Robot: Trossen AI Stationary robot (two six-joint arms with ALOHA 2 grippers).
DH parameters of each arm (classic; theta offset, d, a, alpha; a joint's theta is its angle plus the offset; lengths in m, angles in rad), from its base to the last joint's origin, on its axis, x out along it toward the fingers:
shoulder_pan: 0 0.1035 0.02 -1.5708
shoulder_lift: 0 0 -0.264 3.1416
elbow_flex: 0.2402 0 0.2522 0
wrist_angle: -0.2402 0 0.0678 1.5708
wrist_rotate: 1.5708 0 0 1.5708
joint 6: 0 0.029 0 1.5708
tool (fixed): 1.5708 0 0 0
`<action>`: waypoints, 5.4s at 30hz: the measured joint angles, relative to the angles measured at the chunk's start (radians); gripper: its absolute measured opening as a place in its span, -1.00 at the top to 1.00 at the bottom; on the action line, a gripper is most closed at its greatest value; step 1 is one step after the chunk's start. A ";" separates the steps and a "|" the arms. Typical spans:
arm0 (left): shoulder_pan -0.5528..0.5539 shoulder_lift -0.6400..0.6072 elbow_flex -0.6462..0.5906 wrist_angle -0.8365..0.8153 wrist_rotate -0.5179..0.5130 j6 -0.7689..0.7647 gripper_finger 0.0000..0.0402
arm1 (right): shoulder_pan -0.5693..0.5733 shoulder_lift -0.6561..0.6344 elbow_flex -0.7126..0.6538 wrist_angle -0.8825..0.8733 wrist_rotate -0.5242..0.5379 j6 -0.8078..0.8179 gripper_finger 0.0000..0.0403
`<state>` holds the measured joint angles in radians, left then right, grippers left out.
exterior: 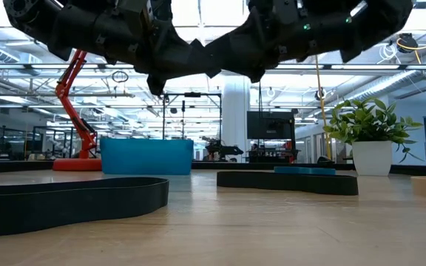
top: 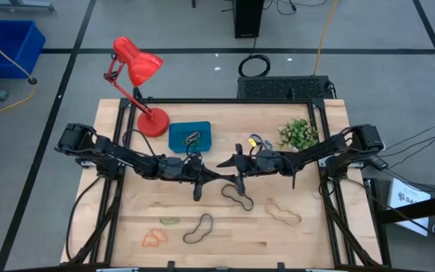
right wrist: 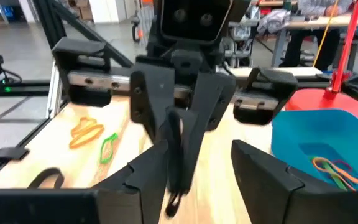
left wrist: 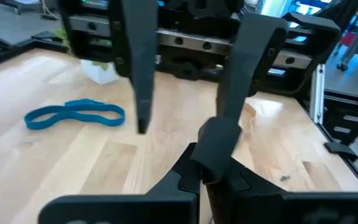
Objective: Pick and place rubber bands into bin
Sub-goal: Put the black rubber band into the blue bin, then put the blue rubber band into the blue bin
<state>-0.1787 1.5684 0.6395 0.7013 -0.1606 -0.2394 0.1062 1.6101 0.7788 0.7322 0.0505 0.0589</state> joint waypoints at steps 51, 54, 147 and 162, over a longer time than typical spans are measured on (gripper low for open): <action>0.425 -0.198 -0.001 -0.827 -0.180 -0.127 0.60 | -0.084 -0.195 -0.174 -0.310 0.004 0.031 0.17; 0.425 -0.198 -0.001 -0.823 -0.180 -0.127 0.62 | -0.084 -0.195 -0.174 -0.310 0.004 0.030 0.16; -0.068 -0.573 -0.001 -0.709 -0.340 0.048 -0.04 | -0.130 -0.297 -0.191 -1.004 0.234 0.164 0.21; -0.068 -0.573 -0.001 -0.713 -0.340 0.051 -0.04 | -0.130 -0.297 -0.262 -0.983 0.204 0.229 0.32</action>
<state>-0.2470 0.9955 0.6388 -0.0118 -0.5003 -0.1886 -0.0242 1.3128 0.5166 -0.2506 0.2550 0.2881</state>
